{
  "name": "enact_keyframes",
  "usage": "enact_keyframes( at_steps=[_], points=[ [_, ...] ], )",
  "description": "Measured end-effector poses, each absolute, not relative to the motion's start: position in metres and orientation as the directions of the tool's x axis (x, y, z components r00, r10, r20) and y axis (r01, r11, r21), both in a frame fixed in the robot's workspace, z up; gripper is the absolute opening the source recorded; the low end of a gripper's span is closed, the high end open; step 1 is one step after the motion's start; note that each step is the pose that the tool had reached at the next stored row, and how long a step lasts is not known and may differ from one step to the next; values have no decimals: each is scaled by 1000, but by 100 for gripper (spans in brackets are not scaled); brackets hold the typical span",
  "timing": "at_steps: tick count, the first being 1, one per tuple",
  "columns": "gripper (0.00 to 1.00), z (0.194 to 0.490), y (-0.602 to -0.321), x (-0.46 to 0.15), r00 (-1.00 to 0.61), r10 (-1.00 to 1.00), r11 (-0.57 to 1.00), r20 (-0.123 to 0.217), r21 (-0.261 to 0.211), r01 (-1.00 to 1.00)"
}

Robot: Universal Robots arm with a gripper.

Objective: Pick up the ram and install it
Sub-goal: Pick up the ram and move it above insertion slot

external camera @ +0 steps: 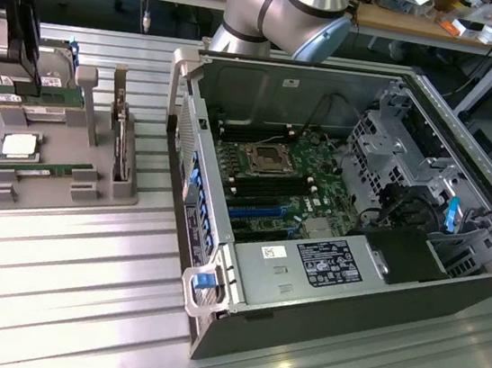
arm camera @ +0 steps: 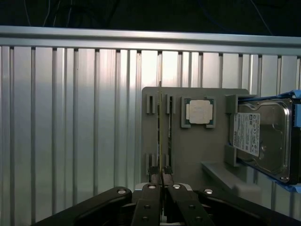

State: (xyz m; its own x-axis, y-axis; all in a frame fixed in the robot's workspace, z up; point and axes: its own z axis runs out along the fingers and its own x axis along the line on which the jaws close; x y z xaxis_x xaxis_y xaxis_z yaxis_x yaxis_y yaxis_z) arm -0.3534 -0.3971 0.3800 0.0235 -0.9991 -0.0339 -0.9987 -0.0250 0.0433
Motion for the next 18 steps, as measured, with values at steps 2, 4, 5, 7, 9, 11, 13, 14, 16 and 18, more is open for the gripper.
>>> enact_keyframes(
  at_steps=[2,4,5,7,9,11,13,14,16,18],
  points=[
    [12,382,-397,-353,24,-999,-25,-34,43,-999],
    [12,384,-397,-353,24,-999,-25,-34,43,-999],
    [12,385,-397,-353,24,-999,-25,-34,43,-999],
    [12,386,-397,-353,23,-999,-25,-34,43,-999],
    [12,388,-397,-353,23,-999,-25,-34,43,-999],
    [12,390,-397,-353,23,-999,-25,-34,43,-999],
    [12,392,-397,-353,24,-999,-25,-34,43,-999],
    [12,393,-397,-353,24,-999,-25,-34,43,-999],
    [12,396,-397,-353,23,-999,-25,-34,43,-999],
    [12,398,-397,-353,24,-999,-25,-34,43,-999]
  ],
)
